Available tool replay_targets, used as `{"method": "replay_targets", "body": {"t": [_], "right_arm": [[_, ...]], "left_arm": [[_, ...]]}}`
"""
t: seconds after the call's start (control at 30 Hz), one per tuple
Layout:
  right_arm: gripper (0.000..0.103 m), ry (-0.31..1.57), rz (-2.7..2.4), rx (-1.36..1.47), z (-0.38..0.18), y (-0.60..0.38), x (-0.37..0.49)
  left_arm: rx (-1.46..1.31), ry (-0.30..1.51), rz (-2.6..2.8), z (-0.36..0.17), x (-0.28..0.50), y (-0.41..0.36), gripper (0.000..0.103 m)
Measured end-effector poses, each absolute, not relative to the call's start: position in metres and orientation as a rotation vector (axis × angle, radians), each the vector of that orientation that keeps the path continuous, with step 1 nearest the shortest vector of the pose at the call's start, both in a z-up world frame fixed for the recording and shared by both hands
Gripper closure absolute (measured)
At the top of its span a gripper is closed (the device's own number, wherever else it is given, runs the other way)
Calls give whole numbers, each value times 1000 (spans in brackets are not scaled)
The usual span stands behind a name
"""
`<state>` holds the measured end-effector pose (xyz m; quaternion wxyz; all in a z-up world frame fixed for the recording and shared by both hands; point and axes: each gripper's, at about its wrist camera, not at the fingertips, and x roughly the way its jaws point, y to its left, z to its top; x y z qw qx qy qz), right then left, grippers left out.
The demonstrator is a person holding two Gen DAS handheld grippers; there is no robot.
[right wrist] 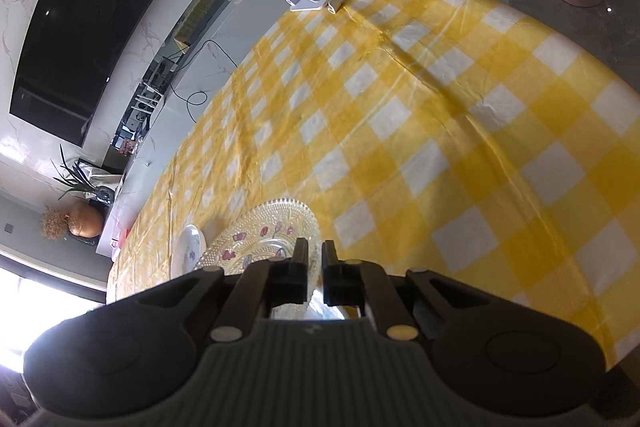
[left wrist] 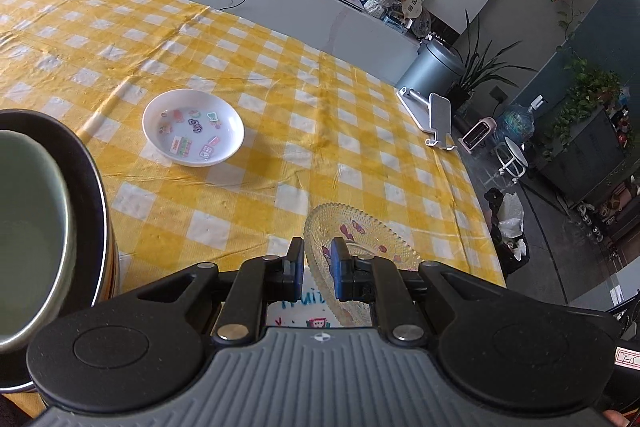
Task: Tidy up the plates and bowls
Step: 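Lift the glass plate with both grippers and carry it over the Fruity plate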
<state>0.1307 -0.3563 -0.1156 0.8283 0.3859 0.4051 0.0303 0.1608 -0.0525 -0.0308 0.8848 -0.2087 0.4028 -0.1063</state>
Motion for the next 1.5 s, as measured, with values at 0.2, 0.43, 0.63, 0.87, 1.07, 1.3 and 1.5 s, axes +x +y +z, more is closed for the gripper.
{"method": "replay_targets", "body": {"t": [0.2,0.43,0.63,0.87,1.07,1.3,1.5], "right_arm": [[98,866,62,770,-116,-342,105],[98,865,49,701,-115,-330,97],[98,867,32,645,-114,-324,98],[97,884,19,574,-115,-315,100],[96,894,7,511,-115,-308,100],[94,890,-9,409,-113,-294,100],[93,885,-17,344,-112,-287,99]], "left_arm": [[-419,843,-229,-35,141,-42,88],[-398,872,-229,-49,130,-36,88],[-394,881,-236,-56,131,-34,88],[-365,904,-233,-63,129,-35,88],[-341,911,-229,-64,128,-37,88],[-285,907,-226,-63,127,-43,88],[-200,899,-218,-62,123,-51,88]]}}
